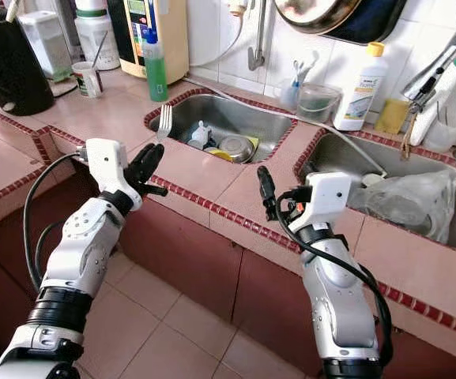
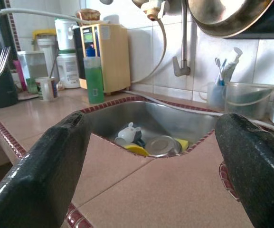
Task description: Kitchen organization
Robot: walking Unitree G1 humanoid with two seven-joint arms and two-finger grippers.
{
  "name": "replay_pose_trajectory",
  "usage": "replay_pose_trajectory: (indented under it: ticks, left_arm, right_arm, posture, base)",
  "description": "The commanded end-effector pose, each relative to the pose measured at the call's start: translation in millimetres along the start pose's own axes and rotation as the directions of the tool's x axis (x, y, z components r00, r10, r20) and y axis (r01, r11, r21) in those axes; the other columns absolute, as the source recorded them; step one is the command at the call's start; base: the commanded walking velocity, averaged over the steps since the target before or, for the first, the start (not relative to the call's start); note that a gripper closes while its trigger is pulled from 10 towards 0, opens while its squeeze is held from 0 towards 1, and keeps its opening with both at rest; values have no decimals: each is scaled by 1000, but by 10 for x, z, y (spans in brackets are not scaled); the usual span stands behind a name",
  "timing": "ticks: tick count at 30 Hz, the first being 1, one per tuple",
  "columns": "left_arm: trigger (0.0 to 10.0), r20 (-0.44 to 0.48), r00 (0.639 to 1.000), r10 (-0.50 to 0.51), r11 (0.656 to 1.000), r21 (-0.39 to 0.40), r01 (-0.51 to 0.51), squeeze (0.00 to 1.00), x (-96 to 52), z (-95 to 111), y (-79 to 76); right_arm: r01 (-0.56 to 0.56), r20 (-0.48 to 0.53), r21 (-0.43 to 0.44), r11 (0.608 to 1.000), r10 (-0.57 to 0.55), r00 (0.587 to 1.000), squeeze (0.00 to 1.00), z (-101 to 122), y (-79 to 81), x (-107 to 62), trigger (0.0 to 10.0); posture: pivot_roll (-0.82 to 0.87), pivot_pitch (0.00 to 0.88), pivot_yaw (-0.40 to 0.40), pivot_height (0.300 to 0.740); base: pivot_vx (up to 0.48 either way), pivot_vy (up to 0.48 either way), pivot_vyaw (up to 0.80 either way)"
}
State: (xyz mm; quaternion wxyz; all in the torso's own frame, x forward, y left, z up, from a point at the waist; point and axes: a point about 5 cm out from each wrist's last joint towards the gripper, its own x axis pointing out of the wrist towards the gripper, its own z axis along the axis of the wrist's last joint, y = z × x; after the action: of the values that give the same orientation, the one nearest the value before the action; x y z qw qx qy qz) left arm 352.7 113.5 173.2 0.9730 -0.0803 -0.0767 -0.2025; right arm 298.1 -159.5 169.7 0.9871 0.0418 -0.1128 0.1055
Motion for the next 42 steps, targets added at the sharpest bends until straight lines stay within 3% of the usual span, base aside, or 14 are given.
replay_pose_trajectory:
  ticks: [1,14,20,42]
  left_arm:
    - [10000,3,1000,7,1000,17,-7,0,9,44,35]
    - [10000,-4,1000,-14,1000,15,14,0,50,49,8]
    - [10000,-10,1000,-28,999,36,28,0,67,43,-20]
    - [10000,-38,997,-63,996,62,65,0,67,31,-17]
  right_arm:
    - [5,6,3,1000,-5,1000,0,-1,2,18,10000]
    - [5,17,4,1000,-5,1000,0,-4,11,33,10000]
    - [10,21,5,1000,-10,1000,0,-3,6,36,10000]
    - [16,-3,2,1000,-16,1000,0,-23,-25,30,10000]
  posture:
    - [-107,0,34,740]
    - [-115,0,45,740]
    - [-119,0,50,740]
    - [-101,0,28,740]
  base:
    - [0,304,0]
    - [0,302,0]
    - [0,0,0]
    - [0,0,-770]
